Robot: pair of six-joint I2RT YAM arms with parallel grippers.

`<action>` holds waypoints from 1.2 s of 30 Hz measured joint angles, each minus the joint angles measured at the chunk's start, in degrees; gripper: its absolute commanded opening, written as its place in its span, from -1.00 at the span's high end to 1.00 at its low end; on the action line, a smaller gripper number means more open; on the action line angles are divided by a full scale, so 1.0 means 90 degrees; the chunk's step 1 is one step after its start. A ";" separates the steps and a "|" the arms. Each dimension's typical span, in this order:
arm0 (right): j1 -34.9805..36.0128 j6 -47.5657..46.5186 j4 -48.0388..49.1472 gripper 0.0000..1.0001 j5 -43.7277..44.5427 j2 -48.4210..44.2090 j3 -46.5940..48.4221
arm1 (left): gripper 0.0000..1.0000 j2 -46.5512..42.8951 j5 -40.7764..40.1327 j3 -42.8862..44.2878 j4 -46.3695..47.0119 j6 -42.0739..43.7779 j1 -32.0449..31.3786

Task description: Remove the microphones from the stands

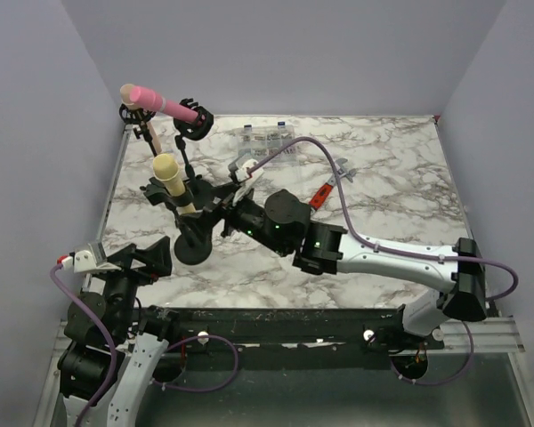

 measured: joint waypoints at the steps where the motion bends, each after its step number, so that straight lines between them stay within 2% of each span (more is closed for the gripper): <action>1: 0.0107 -0.0119 -0.0002 -1.00 0.0243 0.0226 0.0323 | -0.98 0.0000 0.0000 0.0005 -0.0002 0.0015 0.0000; 8: 0.0367 -0.0857 -0.0114 -0.86 0.1515 0.1501 0.2011 | -0.97 0.0000 0.0010 0.0046 -0.0134 0.0092 0.0000; 16: 0.0622 -0.1778 -0.0272 -0.80 0.2788 0.2659 0.3478 | -0.98 0.0000 0.0032 0.0080 -0.0143 0.0189 0.0000; 21: 0.0891 -0.2630 -0.0109 -0.66 0.3733 0.3339 0.4124 | -0.98 0.0000 0.0044 0.0080 -0.0172 0.0228 0.0000; 25: 0.0967 -0.3150 0.0007 -0.42 0.4260 0.3755 0.4503 | -0.98 0.0000 0.0044 0.0080 -0.0209 0.0250 0.0000; 27: 0.0976 -0.3320 0.0036 -0.22 0.4413 0.3878 0.4629 | -0.97 0.0000 0.0044 0.0080 -0.0211 0.0260 0.0000; 36: 0.0964 -0.3585 0.0165 0.50 0.4561 0.3983 0.4811 | -0.98 0.0000 0.0160 0.0080 -0.0228 0.0265 0.0000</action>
